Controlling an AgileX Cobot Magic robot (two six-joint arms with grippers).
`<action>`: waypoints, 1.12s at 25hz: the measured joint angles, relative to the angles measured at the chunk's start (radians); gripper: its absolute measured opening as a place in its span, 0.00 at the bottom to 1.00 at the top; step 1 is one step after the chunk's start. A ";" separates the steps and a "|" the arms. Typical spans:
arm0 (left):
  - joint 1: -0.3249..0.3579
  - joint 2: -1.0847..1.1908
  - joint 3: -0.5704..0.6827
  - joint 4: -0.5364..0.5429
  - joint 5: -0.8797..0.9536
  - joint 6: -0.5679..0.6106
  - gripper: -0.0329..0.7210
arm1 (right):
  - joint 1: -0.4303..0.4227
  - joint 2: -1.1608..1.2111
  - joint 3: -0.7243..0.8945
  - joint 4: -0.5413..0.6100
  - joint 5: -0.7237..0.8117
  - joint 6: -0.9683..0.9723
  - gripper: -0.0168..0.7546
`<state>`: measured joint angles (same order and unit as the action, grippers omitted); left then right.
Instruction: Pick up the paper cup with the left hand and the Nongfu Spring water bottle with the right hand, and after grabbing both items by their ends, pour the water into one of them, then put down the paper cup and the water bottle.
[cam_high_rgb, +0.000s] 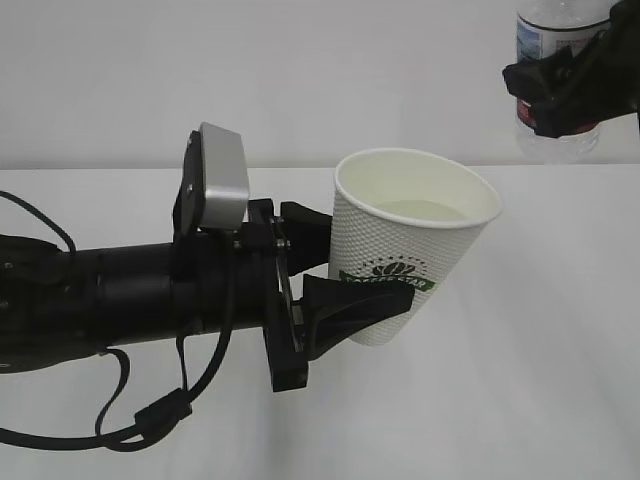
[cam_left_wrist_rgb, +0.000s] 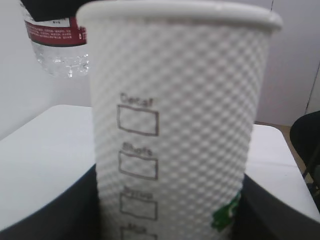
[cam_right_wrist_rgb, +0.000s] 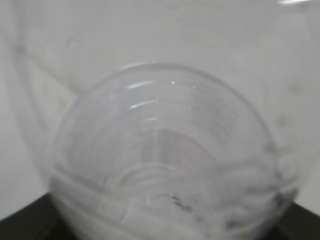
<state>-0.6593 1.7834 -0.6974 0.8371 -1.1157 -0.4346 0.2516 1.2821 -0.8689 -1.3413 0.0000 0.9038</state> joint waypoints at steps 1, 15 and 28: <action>0.000 0.000 0.000 0.000 0.000 0.000 0.64 | 0.000 0.001 0.000 -0.002 0.000 0.000 0.67; 0.000 0.000 0.000 0.000 0.002 0.000 0.64 | -0.146 0.030 0.000 0.005 -0.095 0.034 0.67; 0.000 0.000 0.000 -0.002 0.002 0.000 0.64 | -0.190 0.152 0.000 0.080 -0.180 0.034 0.66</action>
<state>-0.6593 1.7834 -0.6974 0.8351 -1.1134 -0.4346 0.0618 1.4338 -0.8689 -1.2613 -0.1798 0.9377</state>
